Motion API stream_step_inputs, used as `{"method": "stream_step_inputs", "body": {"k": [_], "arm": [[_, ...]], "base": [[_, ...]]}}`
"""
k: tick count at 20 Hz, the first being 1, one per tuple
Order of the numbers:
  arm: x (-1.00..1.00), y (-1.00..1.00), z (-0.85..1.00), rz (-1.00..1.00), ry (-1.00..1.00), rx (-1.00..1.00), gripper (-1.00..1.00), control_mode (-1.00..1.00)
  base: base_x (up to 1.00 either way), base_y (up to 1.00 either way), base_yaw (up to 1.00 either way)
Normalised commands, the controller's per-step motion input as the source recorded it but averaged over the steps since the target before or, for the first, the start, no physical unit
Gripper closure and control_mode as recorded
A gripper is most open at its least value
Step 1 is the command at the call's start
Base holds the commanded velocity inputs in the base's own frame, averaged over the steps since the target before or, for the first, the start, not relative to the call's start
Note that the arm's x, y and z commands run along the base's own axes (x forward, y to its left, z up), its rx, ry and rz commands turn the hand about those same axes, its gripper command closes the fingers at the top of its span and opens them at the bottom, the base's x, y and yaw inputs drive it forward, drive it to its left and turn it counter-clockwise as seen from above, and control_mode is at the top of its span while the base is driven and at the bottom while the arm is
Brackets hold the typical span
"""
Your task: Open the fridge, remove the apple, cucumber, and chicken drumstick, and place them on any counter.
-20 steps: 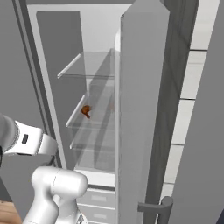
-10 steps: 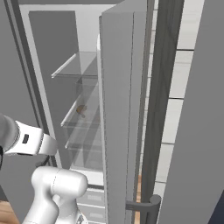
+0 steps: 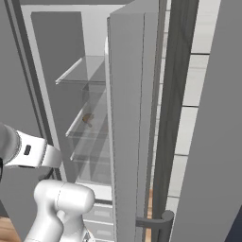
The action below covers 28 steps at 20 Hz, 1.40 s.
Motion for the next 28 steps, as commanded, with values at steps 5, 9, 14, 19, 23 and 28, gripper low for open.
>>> {"method": "stream_step_inputs", "body": {"k": [5,9,14,19,23,28], "arm": [[0.25,0.0,-0.11,0.0,0.03,0.0,-1.0,-1.0],[0.19,0.0,-0.21,0.0,0.01,0.0,-1.0,-1.0],[0.07,0.01,-0.14,0.0,0.04,-0.01,-1.0,-1.0],[0.73,0.05,-0.17,0.0,0.02,0.0,-1.0,-1.0],[0.86,0.0,-0.11,0.0,0.1,0.0,-1.0,-1.0],[0.75,0.0,-0.17,0.0,0.05,-0.01,-1.0,-1.0]], "base": [[0.0,0.0,0.0],[0.0,0.0,0.0],[0.0,0.0,0.0],[0.0,0.0,0.0],[0.0,0.0,0.0],[0.0,0.0,0.0]]}}
